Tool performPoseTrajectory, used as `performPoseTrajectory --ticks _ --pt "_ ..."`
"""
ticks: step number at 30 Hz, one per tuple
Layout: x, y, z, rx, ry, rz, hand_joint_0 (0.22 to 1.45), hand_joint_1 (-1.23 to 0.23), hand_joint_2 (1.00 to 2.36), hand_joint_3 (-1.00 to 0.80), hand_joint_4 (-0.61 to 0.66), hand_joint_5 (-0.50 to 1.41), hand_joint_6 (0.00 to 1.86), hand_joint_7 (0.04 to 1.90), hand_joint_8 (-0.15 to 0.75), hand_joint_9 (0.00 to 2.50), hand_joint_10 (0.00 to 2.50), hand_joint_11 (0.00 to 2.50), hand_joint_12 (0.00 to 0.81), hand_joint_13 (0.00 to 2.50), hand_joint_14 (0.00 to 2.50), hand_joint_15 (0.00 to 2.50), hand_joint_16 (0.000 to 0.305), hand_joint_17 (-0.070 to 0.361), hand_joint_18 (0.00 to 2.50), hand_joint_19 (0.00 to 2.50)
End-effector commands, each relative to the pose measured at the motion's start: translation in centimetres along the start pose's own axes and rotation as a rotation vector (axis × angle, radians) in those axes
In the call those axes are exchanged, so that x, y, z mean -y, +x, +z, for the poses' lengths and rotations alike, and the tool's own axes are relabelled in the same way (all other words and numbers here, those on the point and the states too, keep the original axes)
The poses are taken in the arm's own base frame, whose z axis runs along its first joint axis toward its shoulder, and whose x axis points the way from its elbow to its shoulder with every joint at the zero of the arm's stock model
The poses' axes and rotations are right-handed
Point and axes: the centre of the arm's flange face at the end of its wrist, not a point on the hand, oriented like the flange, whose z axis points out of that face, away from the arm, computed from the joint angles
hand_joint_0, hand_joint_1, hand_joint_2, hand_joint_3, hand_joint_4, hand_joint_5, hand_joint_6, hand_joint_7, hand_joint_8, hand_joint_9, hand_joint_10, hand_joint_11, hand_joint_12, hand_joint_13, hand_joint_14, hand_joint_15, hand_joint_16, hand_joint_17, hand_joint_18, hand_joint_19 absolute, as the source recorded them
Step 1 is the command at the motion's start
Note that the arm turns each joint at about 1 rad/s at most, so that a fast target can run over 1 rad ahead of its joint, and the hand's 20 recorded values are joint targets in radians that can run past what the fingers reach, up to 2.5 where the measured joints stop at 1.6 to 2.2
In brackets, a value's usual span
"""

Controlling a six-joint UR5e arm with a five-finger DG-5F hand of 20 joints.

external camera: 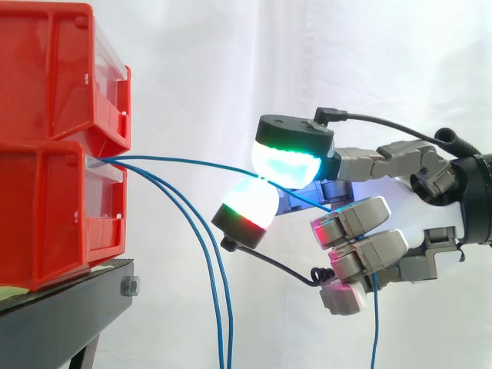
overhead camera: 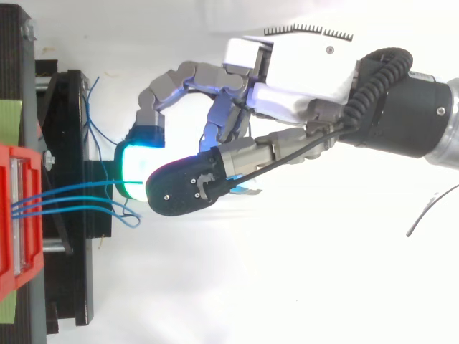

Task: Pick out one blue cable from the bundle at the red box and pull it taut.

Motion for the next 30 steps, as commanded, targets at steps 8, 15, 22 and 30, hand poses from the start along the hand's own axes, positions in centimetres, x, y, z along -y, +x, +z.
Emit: performPoseTrajectory --ticks 8,15,22,30 --pt "-0.01 0.13 -0.03 -0.001 0.001 0.001 0.6 -0.63 1.01 -0.42 0.02 -0.15 0.94 0.96 0.223 1.4 0.34 1.53 0.279 1.49 0.0 1.64 0.044 0.1 0.98 0.98" --pt "0.16 0.14 -0.01 -0.001 0.002 0.001 0.59 -0.58 1.0 -0.45 0.02 -0.15 0.94 0.92 0.226 1.4 0.33 1.52 0.288 1.48 0.0 1.65 0.045 0.1 0.98 0.98" --pt "0.08 0.14 0.01 -0.001 0.001 0.001 0.58 -0.57 1.0 -0.48 0.03 -0.15 0.93 0.92 0.234 1.4 0.32 1.52 0.291 1.48 0.0 1.63 0.045 0.101 0.99 0.98" --pt "0.08 0.14 0.01 -0.001 0.001 0.001 0.55 -0.62 1.0 -0.5 0.04 -0.15 0.92 0.92 0.239 1.4 0.32 1.51 0.295 1.49 0.0 1.63 0.046 0.104 1.0 0.96"
